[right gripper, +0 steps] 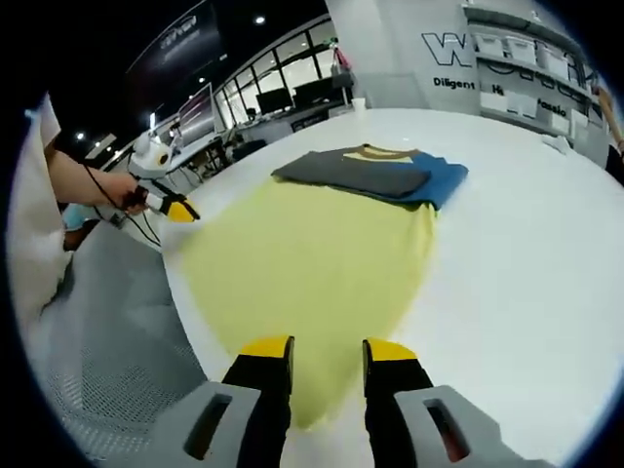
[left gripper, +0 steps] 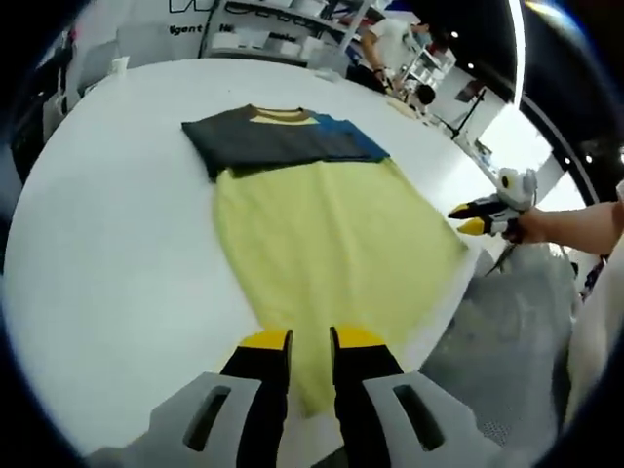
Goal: Fold the garment on the visible template until the final outline fits inside the template.
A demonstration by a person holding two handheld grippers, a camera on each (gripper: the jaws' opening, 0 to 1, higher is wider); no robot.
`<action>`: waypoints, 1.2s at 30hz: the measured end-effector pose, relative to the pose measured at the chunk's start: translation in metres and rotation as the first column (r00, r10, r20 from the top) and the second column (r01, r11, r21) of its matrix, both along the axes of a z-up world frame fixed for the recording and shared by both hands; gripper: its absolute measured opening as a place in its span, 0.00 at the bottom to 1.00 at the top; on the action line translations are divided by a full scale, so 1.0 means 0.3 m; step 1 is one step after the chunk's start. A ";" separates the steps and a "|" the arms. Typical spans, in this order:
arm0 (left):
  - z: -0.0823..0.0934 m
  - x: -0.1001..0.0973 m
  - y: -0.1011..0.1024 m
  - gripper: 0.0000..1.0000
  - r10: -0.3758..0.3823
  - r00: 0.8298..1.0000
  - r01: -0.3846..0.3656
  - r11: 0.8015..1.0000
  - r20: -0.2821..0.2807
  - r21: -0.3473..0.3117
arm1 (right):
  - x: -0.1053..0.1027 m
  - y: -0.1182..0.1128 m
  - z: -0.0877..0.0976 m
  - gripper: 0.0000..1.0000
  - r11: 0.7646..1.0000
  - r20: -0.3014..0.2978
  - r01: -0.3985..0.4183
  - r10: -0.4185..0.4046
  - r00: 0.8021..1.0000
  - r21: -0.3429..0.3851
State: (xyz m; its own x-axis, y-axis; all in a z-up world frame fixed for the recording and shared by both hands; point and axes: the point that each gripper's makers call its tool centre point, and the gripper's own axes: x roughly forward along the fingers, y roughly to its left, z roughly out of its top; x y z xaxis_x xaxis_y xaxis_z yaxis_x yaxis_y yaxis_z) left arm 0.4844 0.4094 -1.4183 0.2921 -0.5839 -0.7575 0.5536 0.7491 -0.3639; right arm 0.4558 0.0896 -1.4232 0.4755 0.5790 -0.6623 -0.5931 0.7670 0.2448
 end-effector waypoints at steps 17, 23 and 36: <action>-0.041 -0.118 0.026 0.16 -0.033 0.996 0.038 0.997 -0.079 0.060 | -0.096 -0.046 -0.043 0.22 0.999 -0.072 0.014 -0.017 0.997 -0.043; -0.065 -0.132 0.049 0.17 0.008 0.994 0.000 0.997 -0.108 0.079 | -0.111 -0.073 -0.055 0.21 0.998 -0.103 0.038 -0.044 0.994 -0.054; -0.086 -0.127 0.065 0.09 0.085 0.987 -0.074 0.994 -0.136 0.086 | -0.118 -0.077 -0.059 0.16 0.997 -0.119 0.054 -0.060 0.991 -0.050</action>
State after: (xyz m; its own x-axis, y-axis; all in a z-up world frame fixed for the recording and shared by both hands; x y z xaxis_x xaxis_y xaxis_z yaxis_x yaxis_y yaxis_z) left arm 0.4463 0.4291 -1.4441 0.2237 -0.4987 -0.8374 0.4392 0.8186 -0.3702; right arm 0.4204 0.0665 -1.4409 0.4224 0.5204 -0.7421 -0.5164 0.8111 0.2747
